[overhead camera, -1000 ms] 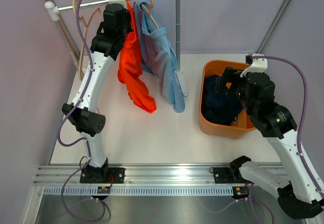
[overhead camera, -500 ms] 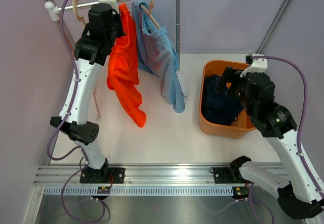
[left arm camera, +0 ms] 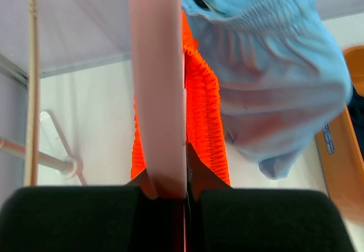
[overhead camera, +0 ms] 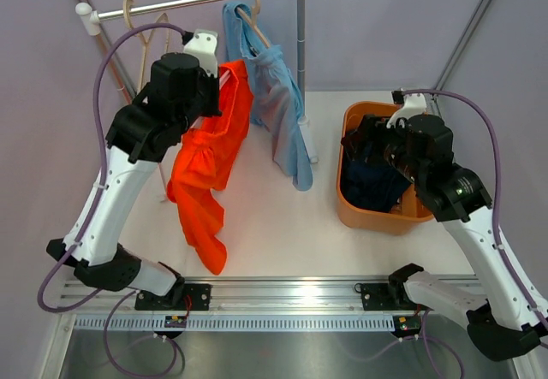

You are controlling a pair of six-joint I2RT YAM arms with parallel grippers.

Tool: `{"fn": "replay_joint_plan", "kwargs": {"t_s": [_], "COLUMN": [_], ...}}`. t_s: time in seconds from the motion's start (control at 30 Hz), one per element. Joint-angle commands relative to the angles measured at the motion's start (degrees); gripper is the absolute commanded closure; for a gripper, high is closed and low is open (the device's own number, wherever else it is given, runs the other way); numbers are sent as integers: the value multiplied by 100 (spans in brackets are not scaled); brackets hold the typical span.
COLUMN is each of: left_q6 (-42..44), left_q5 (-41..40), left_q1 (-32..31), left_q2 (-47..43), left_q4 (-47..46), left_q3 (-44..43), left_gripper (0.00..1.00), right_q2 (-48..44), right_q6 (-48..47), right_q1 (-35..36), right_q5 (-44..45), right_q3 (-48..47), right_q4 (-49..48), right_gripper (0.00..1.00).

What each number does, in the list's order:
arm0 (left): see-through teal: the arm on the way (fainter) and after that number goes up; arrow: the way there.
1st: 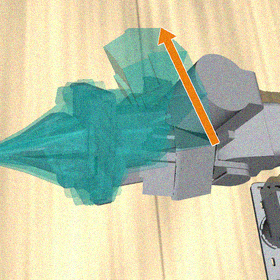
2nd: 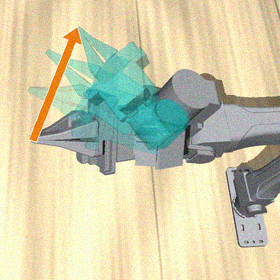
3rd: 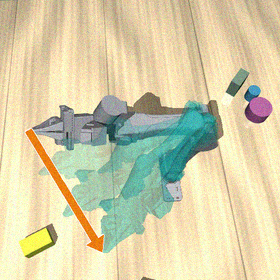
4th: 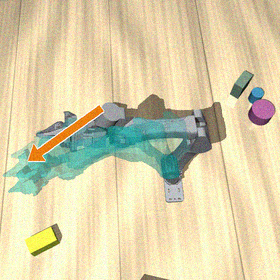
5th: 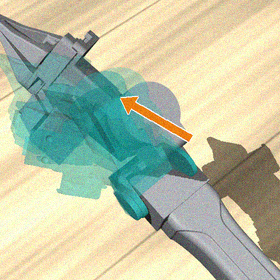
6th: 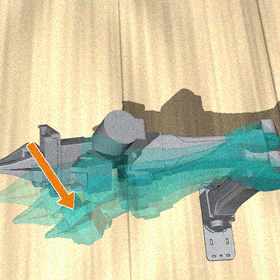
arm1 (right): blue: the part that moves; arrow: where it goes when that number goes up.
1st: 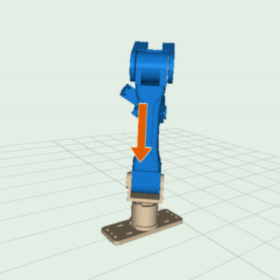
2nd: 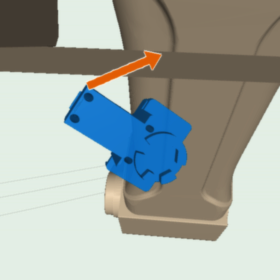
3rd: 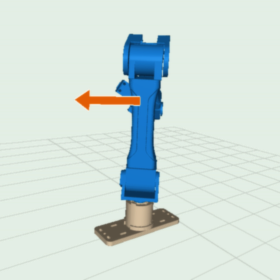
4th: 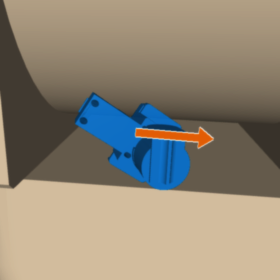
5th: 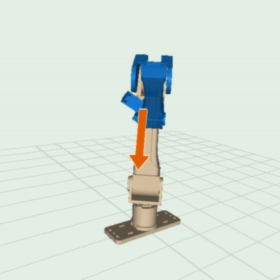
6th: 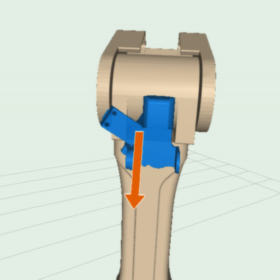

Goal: Remove the shorts from the hanger

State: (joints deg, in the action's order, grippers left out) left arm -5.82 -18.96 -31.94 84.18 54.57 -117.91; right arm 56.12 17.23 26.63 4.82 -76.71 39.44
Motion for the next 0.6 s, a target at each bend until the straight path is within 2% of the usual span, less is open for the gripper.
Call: {"fn": "replay_joint_plan", "kwargs": {"t_s": [0.0, 0.17, 0.3, 0.57], "left_q6": [73, -138, -305, -419], "left_q5": [-55, 42, -116, -213], "left_q1": [-460, -1136, -1717, -2263], "left_q2": [-612, -1350, -1676, -1853], "left_q4": [-174, -87, 19, -139], "left_q3": [557, 1426, 1796, 2281], "left_gripper": [100, 100, 100, 100], "right_q2": [74, 540, 830, 1709], "right_q6": [192, 184, 342, 518], "right_q1": [271, 1456, 1748, 2083], "right_q5": [-886, -271, -376, -385], "right_q3": [-301, -669, -889, -1206], "right_q4": [-419, -428, -656, -859], "right_gripper": [20, 20, 21, 21]}}
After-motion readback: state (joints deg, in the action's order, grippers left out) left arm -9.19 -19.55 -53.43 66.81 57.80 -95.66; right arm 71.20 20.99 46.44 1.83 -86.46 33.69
